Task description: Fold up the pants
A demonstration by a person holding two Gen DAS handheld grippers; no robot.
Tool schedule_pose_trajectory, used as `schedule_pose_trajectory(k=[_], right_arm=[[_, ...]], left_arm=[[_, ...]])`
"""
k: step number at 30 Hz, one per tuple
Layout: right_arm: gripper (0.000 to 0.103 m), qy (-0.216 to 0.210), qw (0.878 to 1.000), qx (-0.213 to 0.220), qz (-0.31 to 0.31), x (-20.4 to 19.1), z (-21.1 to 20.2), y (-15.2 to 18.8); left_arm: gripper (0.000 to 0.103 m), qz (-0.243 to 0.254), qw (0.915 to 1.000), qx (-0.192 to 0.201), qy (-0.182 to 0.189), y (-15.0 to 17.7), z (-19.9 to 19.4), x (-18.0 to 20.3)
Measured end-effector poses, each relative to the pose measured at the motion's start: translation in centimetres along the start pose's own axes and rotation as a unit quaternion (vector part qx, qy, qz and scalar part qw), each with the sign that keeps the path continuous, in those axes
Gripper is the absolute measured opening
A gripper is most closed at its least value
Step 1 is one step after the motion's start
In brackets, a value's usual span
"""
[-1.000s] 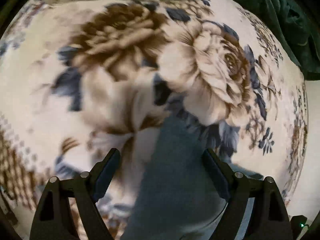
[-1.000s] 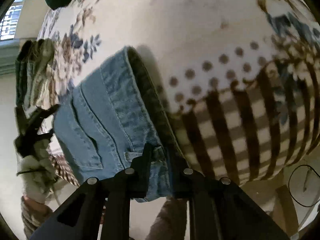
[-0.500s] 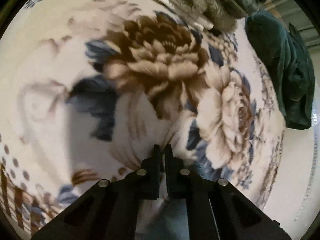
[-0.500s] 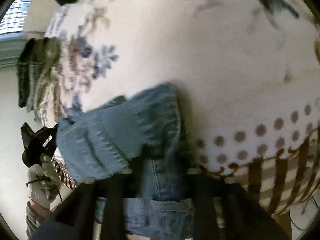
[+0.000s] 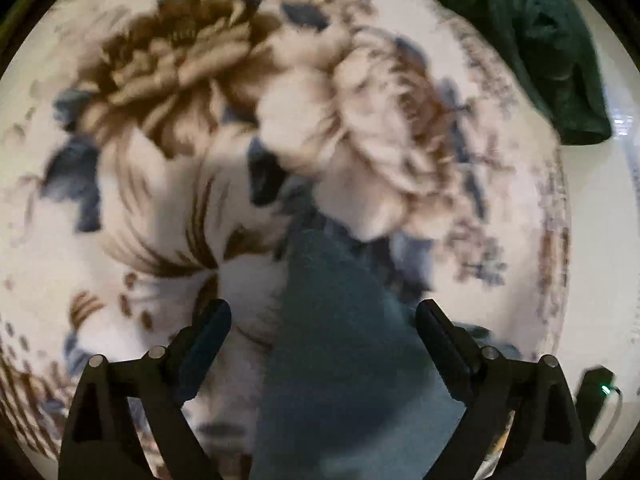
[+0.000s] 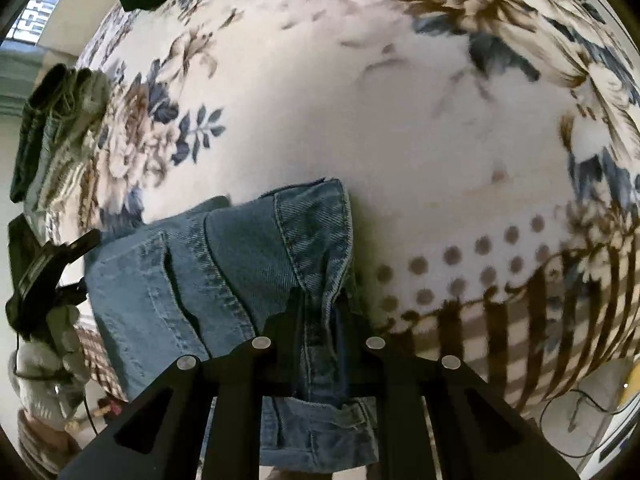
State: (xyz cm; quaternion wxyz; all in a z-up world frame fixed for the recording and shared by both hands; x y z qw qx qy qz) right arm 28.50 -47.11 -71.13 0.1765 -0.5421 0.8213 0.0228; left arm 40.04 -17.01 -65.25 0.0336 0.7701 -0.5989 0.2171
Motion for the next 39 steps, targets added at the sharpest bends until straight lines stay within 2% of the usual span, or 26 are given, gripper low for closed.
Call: schedule_pose_trajectory(k=[1,2,3,6,8,9,11,12,13,14,16,17,19,23,25,27,29,31,33,35,36,37,39], right_arm=[[0.015,-0.001,1.0,0.001,0.007,0.3,0.0,0.1],[0.015,-0.003,1.0,0.003,0.016,0.4,0.0,0.1],[0.015,-0.007,1.0,0.001,0.027,0.5,0.2,0.2],[0.015,-0.004,0.999,-0.001,0.034,0.7,0.9,0.4],[0.024,0.0,0.999,-0.013,0.035,0.8,1.5,0.6],[0.034,0.0,0.999,-0.017,0.033,0.8,1.4,0.7],[0.048,-0.009,0.999,-0.023,0.027,0.7,0.7,0.9],[0.058,-0.011,1.0,-0.02,0.022,0.7,0.0,1.0],[0.065,-0.013,1.0,-0.016,0.016,0.8,-0.8,1.3],[0.066,-0.012,1.0,-0.011,0.01,0.8,-1.6,1.6],[0.074,-0.01,1.0,0.002,-0.003,0.7,-2.9,2.2],[0.078,-0.006,1.0,0.016,-0.012,0.7,-3.6,2.6],[0.103,-0.002,0.999,0.027,-0.027,0.5,-4.4,3.4],[0.103,0.014,0.999,0.016,-0.039,0.7,-4.7,5.3],[0.103,0.013,0.999,0.008,-0.031,0.9,-4.5,6.3],[0.103,0.013,1.0,-0.008,-0.019,1.3,-3.8,7.3],[0.093,0.01,1.0,-0.027,-0.005,1.6,-2.9,8.4],[0.066,-0.003,0.999,-0.049,0.022,1.9,-1.7,9.5],[0.057,-0.018,0.997,-0.059,0.042,1.9,-0.7,10.3],[0.055,-0.022,0.997,-0.057,0.051,1.9,-0.2,10.6],[0.051,-0.023,0.997,-0.055,0.051,1.7,0.0,10.7],[0.046,-0.019,0.997,-0.051,0.05,1.8,0.0,10.8],[0.044,-0.003,0.998,-0.043,0.048,2.0,0.2,10.9]], left_arm=[[0.038,-0.004,0.9999,0.008,-0.005,-0.2,0.7,-0.6],[0.026,-0.005,0.9999,0.016,-0.003,-0.4,0.9,-1.0],[0.019,-0.016,0.9995,0.027,0.003,-0.7,0.9,-1.4],[0.017,-0.047,0.9985,0.027,0.014,-1.0,1.1,-2.2],[0.02,-0.053,0.9983,0.021,0.017,-0.9,0.7,-2.3],[0.02,-0.051,0.9984,0.02,0.016,-0.8,0.3,-2.3],[0.024,-0.027,0.9995,0.016,-0.007,-0.4,-1.0,-2.0],[0.026,-0.005,0.9993,0.03,-0.022,-0.3,-2.2,-1.4],[0.033,0.013,0.9984,0.041,-0.036,-0.1,-3.0,-0.9],[0.039,0.051,0.9949,0.054,-0.068,0.4,-4.6,-0.2],[0.075,0.094,0.9883,0.07,-0.098,1.6,-6.5,1.3],[0.079,0.107,0.9857,0.078,-0.105,2.3,-7.4,1.8],[0.082,0.133,0.9803,0.088,-0.116,3.9,-9.0,2.5],[0.082,0.161,0.9744,0.089,-0.129,7.6,-10.5,4.1],[0.082,0.163,0.9727,0.085,-0.141,8.6,-9.9,4.6],[0.082,0.16,0.9747,0.066,-0.142,10.8,-8.8,4.4],[0.082,0.147,0.9775,0.047,-0.144,12.5,-7.8,3.8],[0.082,0.143,0.9778,0.037,-0.149,13.6,-7.1,3.4],[0.082,0.138,0.978,0.033,-0.153,14.5,-6.6,3.0],[0.082,0.13,0.9791,0.033,-0.153,14.9,-6.4,2.7],[0.082,0.122,0.9807,0.032,-0.149,15.1,-6.2,2.5],[0.082,0.12,0.981,0.032,-0.149,15.1,-6.2,2.3],[0.082,0.111,0.983,0.029,-0.144,15.1,-6.0,2.1]])
Point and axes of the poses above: each gripper's, at about its wrist camera, not at the fingertips, and z roughly the way its jaws point, x to its right, y to its underside, the point moved 9 cm from there along z, roughly the way its jaws point, and after that the axes turned 10 degrees about x, right-handed, at the moved point
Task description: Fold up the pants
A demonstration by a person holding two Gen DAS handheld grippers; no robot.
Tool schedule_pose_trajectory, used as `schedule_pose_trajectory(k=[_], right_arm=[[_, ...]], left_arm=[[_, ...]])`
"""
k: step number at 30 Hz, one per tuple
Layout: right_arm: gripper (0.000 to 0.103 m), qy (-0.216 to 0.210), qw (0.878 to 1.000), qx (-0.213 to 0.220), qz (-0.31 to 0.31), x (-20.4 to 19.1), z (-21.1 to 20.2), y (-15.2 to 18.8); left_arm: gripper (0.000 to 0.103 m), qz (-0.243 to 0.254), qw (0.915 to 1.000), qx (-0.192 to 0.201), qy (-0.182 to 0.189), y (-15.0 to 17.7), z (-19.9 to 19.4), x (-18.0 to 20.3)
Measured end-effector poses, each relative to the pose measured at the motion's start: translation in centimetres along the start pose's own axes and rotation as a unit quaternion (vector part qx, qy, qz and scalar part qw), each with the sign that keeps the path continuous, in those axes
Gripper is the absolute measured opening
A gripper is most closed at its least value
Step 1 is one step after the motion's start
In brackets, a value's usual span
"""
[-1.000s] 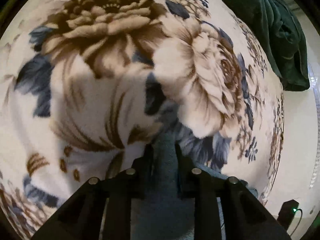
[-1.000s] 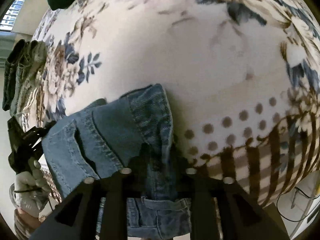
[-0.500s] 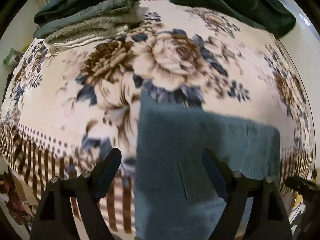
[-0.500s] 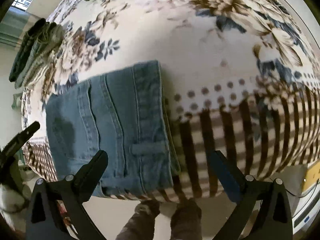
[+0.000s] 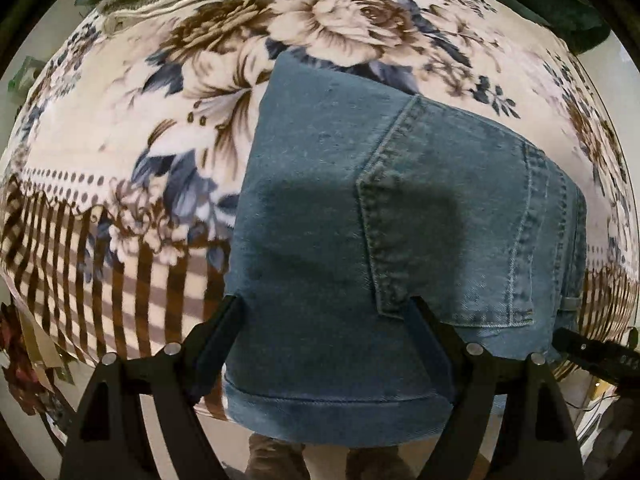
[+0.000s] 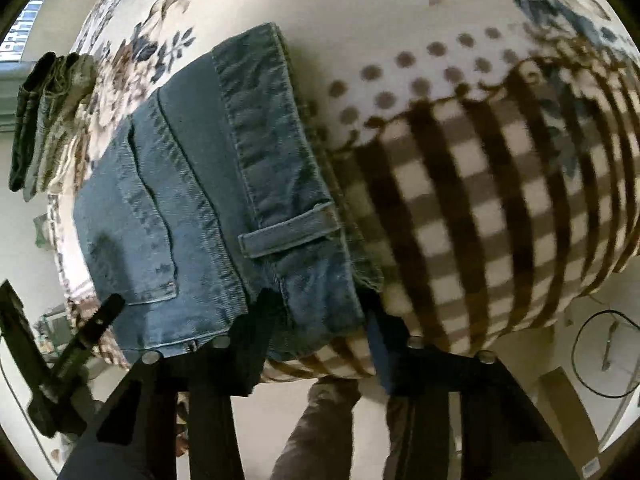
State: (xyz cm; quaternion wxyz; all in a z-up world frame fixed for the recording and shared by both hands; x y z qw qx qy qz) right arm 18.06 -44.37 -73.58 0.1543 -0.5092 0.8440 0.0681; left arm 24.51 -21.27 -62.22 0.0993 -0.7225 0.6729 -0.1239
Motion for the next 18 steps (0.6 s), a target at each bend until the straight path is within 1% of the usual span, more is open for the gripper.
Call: schedule_pose_trajectory(k=[2,3,4,5,7,8,9,10,12,14,15,16,18], right_arm=[[0.045,0.001,1.0,0.008,0.012,-0.2,0.0,0.1],[0.048,-0.005,1.0,0.009,0.02,-0.3,-0.2,0.1],[0.055,-0.022,0.999,0.008,0.034,-0.3,-0.4,0.2],[0.06,-0.055,0.997,0.002,0.054,-0.6,-0.7,0.5],[0.082,-0.091,0.993,-0.003,0.074,-0.2,-1.7,1.2],[0.083,-0.101,0.992,-0.002,0.076,0.1,-2.1,1.5],[0.083,-0.11,0.991,-0.001,0.072,0.2,-2.4,2.0],[0.084,-0.113,0.991,0.002,0.066,0.2,-2.5,2.4],[0.084,-0.128,0.99,-0.009,0.063,0.1,-2.0,3.3],[0.084,-0.148,0.985,-0.024,0.081,0.1,-0.8,4.1],[0.084,-0.168,0.981,-0.033,0.097,-0.1,0.0,4.4],[0.084,-0.185,0.975,-0.039,0.114,-0.3,0.8,4.6],[0.084,-0.222,0.963,-0.044,0.143,-1.0,2.3,4.6]], left_arm=[[0.082,-0.012,0.9999,-0.004,0.005,0.0,-0.1,-0.3],[0.082,-0.02,0.9997,-0.005,0.012,-0.1,-0.3,-0.5],[0.082,-0.029,0.9994,-0.005,0.02,-0.1,-0.6,-0.7],[0.082,-0.051,0.9979,-0.005,0.04,-0.4,-0.9,-1.1],[0.084,-0.086,0.9933,-0.004,0.077,-0.8,-1.3,-1.5],[0.087,-0.108,0.9889,-0.001,0.102,-1.1,-1.4,-1.7],[0.097,-0.129,0.9837,0.001,0.125,-1.3,-1.3,-2.1],[0.098,-0.139,0.9813,0.001,0.133,-1.4,-1.2,-2.4],[0.098,-0.157,0.9763,0.005,0.149,-1.7,-0.7,-3.2],[0.098,-0.166,0.9725,0.003,0.163,-1.9,-0.1,-3.7],[0.098,-0.172,0.9704,0.001,0.17,-1.9,0.4,-4.0],[0.098,-0.174,0.9701,-0.002,0.169,-1.9,0.7,-4.1],[0.098,-0.185,0.9664,-0.014,0.178,-1.9,1.7,-4.4]])
Point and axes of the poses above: each gripper's, at about its wrist camera, not at the fingertips, and z roughly the way its jaws point, x to its right, y to its underside, the point moved 9 cm from there along z, roughly the way its jaws point, and after that the axes turned 10 degrees about x, right-handed, at the moved point
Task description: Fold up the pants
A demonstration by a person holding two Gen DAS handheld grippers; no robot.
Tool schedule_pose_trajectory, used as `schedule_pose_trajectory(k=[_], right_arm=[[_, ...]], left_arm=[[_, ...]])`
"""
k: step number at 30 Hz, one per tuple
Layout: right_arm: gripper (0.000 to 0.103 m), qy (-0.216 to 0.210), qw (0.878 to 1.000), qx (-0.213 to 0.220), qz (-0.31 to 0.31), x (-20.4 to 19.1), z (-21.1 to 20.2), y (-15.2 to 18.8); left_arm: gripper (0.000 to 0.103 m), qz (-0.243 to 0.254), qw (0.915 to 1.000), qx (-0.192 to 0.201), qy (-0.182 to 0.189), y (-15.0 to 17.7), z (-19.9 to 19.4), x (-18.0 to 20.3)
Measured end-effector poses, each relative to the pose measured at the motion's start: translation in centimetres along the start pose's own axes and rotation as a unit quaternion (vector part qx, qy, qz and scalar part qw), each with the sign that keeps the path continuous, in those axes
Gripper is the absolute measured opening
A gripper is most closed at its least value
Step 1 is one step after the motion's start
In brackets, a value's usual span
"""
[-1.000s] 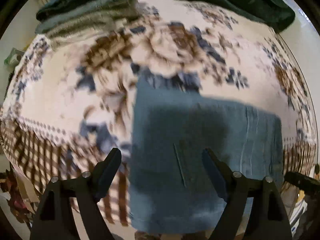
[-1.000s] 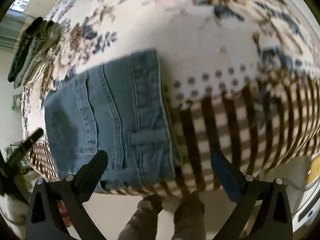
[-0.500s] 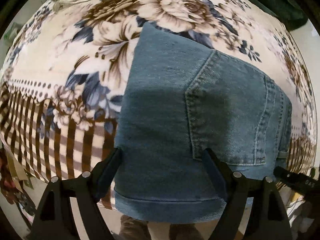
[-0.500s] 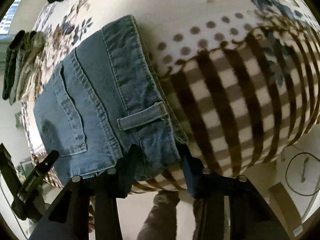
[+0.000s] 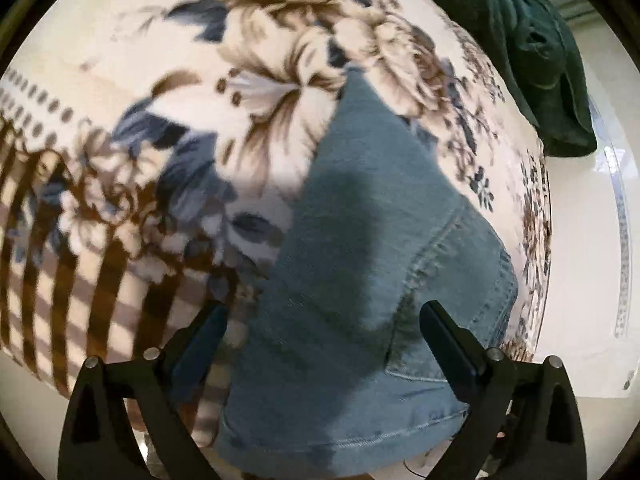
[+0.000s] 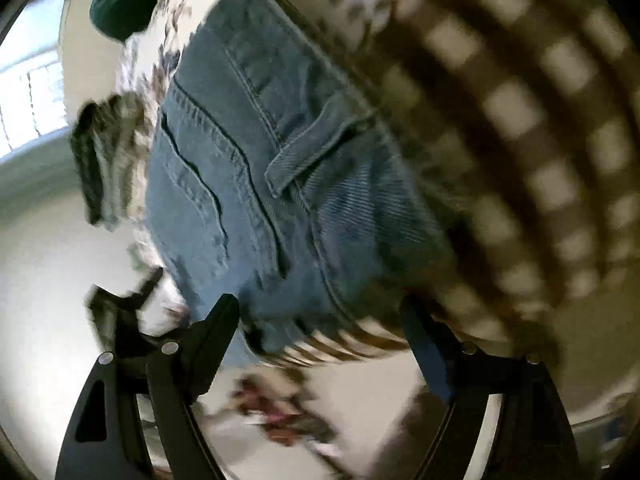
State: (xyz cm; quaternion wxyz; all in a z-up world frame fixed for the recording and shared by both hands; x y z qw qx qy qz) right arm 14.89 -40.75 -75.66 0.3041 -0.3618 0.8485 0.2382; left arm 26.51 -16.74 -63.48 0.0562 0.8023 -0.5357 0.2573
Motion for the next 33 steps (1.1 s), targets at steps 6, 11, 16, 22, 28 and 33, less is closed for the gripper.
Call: schedule_pose_trajectory(k=[6,11,16,22,28,33], right_arm=[[0.098,-0.046,0.998,0.029,0.037,0.2,2.7,-1.0],[0.098,-0.064,0.997,0.049,0.017,-1.8,1.6,-1.2],[0.098,-0.053,0.997,0.059,-0.002,-2.4,0.8,-1.2],[0.098,-0.026,0.997,0.07,-0.034,-3.7,0.8,-1.4],[0.099,-0.025,0.997,0.074,-0.018,-4.1,2.8,-3.0],[0.098,-0.085,0.989,0.075,-0.094,-9.9,0.5,-1.8]], left_arm=[[0.098,-0.004,0.9998,-0.015,0.01,-0.1,1.5,-0.4],[0.098,-0.002,0.9997,-0.021,0.015,-0.3,2.0,-0.3],[0.098,-0.004,0.9994,-0.028,0.022,-0.3,2.5,-0.4],[0.098,0.006,0.9989,-0.038,0.028,-0.2,2.4,-0.7],[0.098,0.005,0.9984,-0.046,0.031,-0.3,2.8,-0.7],[0.098,-0.003,0.9982,-0.045,0.04,-0.4,2.9,-0.9]])
Point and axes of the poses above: each gripper's, at about its wrist camera, not at the fingertips, and z roughly the way its jaws point, x to its right, y to its underside, the point moved 9 cm from there along z, roughly the way its jaws point, and after that the axes turned 10 degrees about x, right-handed, at the moved point
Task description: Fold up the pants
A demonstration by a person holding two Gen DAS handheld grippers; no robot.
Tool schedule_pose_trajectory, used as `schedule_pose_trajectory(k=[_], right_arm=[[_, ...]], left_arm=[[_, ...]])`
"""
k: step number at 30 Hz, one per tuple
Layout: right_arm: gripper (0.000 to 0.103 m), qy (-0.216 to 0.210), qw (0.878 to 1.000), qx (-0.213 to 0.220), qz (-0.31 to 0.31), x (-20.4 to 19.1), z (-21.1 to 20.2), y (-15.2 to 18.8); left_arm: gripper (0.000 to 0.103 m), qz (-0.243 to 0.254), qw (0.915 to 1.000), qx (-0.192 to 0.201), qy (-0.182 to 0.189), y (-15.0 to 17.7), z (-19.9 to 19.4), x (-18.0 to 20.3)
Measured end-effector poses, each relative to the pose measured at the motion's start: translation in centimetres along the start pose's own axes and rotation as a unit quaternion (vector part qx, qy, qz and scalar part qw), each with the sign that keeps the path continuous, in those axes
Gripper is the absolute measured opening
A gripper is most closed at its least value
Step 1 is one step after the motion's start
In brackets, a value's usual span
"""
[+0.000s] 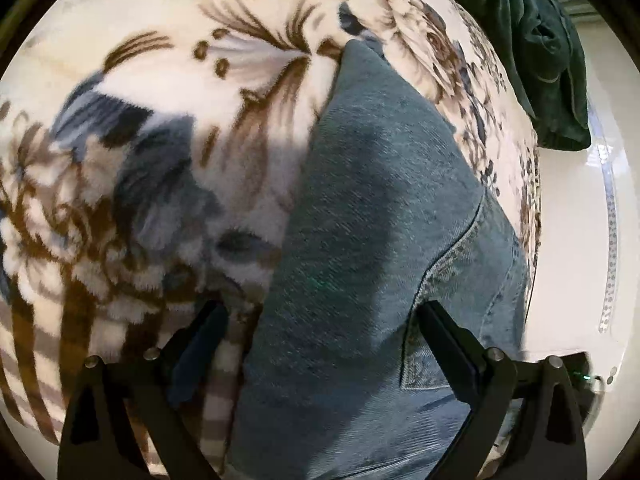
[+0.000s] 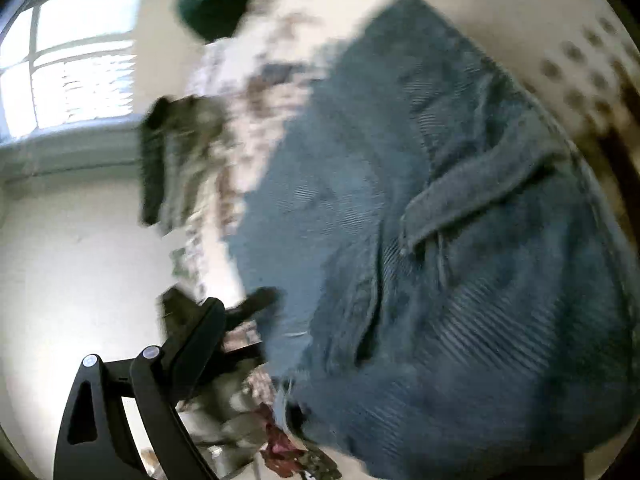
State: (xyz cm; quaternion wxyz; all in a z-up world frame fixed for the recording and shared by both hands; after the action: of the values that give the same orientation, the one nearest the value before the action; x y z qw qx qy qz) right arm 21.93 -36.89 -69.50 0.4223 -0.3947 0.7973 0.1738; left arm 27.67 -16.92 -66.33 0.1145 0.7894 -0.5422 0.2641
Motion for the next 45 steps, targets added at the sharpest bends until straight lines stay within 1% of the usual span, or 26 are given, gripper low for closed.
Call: schedule_pose_trajectory(k=[1,2,4,5,6,7,9,11,12,13,14,15,16,17,18,19,20,22,24,31,35,37,40,42,43,45], right_arm=[[0.098,0.002,1.0,-0.005,-0.01,-0.5,0.2,-0.1],[0.098,0.016,1.0,-0.015,-0.017,-0.3,0.6,-0.1],[0.098,0.062,0.998,-0.03,-0.014,2.1,1.6,-0.4],[0.098,0.073,0.997,-0.039,0.001,3.7,1.9,-0.4],[0.094,0.077,0.995,-0.052,0.019,5.3,2.5,-0.2],[0.092,0.074,0.995,-0.056,0.03,6.1,2.8,-0.1],[0.091,0.058,0.996,-0.053,0.028,6.1,2.8,-0.1],[0.084,0.052,0.997,-0.055,0.019,5.5,2.6,0.0],[0.075,0.054,0.997,-0.053,0.013,5.3,2.4,0.1],[0.064,0.06,0.997,-0.052,0.004,5.3,2.3,0.2],[0.06,0.062,0.997,-0.051,-0.003,5.2,2.1,0.5],[0.055,0.061,0.997,-0.045,-0.011,5.3,1.6,0.7],[0.049,0.059,0.997,-0.041,-0.014,5.1,1.6,0.7],[0.048,0.058,0.998,-0.035,-0.015,4.9,1.2,0.7],[0.044,0.057,0.998,-0.029,-0.017,4.5,0.9,0.6],[0.042,0.057,0.998,-0.024,-0.022,3.8,0.7,0.7],[0.041,0.057,0.998,-0.02,-0.028,3.2,0.4,0.6],[0.039,0.054,0.998,-0.015,-0.04,1.7,-0.4,0.7],[0.038,0.051,0.997,-0.011,-0.048,0.0,-1.0,0.6],[0.037,0.038,0.997,-0.01,-0.071,-5.2,-3.6,-0.9],[0.037,0.025,0.995,-0.013,-0.091,-9.8,-5.1,-1.8],[0.037,0.016,0.994,-0.013,-0.106,-13.3,-5.5,-2.4],[0.037,0.003,0.993,-0.007,-0.12,-18.9,-5.2,-3.7],[0.037,-0.004,0.991,-0.003,-0.132,-22.7,-4.7,-4.7],[0.037,-0.009,0.99,0.001,-0.139,-24.9,-4.2,-5.3],[0.037,-0.018,0.989,0.008,-0.149,-29.1,-2.6,-6.5]], left_arm=[[0.098,-0.001,1.0,0.0,0.001,0.0,0.0,-0.1],[0.098,-0.003,1.0,0.0,0.001,0.0,0.0,-0.1],[0.098,-0.004,1.0,-0.001,0.0,0.0,0.1,-0.2],[0.098,-0.002,1.0,-0.002,-0.001,0.0,0.1,-0.1],[0.098,0.001,1.0,-0.003,-0.002,0.0,0.0,-0.2],[0.098,0.004,1.0,-0.003,-0.003,0.1,0.1,-0.2],[0.098,0.003,1.0,0.0,-0.002,0.0,0.2,-0.3],[0.098,-0.001,1.0,0.002,0.002,0.0,0.3,-0.3],[0.098,0.001,1.0,0.003,0.004,0.0,0.3,-0.4],[0.098,0.005,1.0,0.005,0.007,0.0,0.3,-0.4],[0.094,0.012,0.9997,0.013,0.018,0.0,0.1,0.0],[0.071,0.017,0.9991,0.023,0.03,-0.1,-0.2,0.3],[0.057,0.023,0.9986,0.028,0.038,0.0,-0.5,0.7],[0.053,0.028,0.9982,0.033,0.041,0.0,-0.8,0.9],[0.037,0.03,0.9976,0.035,0.052,0.2,-1.2,1.3],[0.03,0.028,0.9972,0.039,0.057,0.2,-1.6,1.5],[0.028,0.025,0.9968,0.044,0.061,0.1,-2.3,1.6],[0.021,0.023,0.9966,0.049,0.063,0.1,-3.1,2.1],[0.019,0.018,0.9961,0.057,0.065,-0.1,-4.4,2.7],[0.018,0.02,0.995,0.073,0.065,-0.7,-9.1,5.3],[0.018,0.012,0.9934,0.09,0.07,-2.3,-13.3,7.3],[0.018,0.014,0.9921,0.102,0.071,-3.6,-15.6,8.3],[0.018,0.015,0.9893,0.122,0.079,-6.7,-19.3,9.7],[0.018,0.014,0.9867,0.137,0.087,-9.9,-22.0,10.5],[0.018,0.012,0.9856,0.142,0.091,-11.3,-22.8,10.6],[0.018,0.013,0.9832,0.154,0.097,-15.3,-24.8,10.9]])
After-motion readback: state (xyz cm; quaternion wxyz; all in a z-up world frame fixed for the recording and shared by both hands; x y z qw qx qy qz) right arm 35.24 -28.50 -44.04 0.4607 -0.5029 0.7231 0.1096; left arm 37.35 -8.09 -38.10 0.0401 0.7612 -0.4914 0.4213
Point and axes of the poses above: each gripper's, at about its wrist camera, not at the fingertips, and z roughly the way its jaws point, x to its right, y to its underside, the point moved 9 cm from there along z, roughly the way its jaws point, and after that the axes turned 10 degrees about x, right-handed, at the moved point
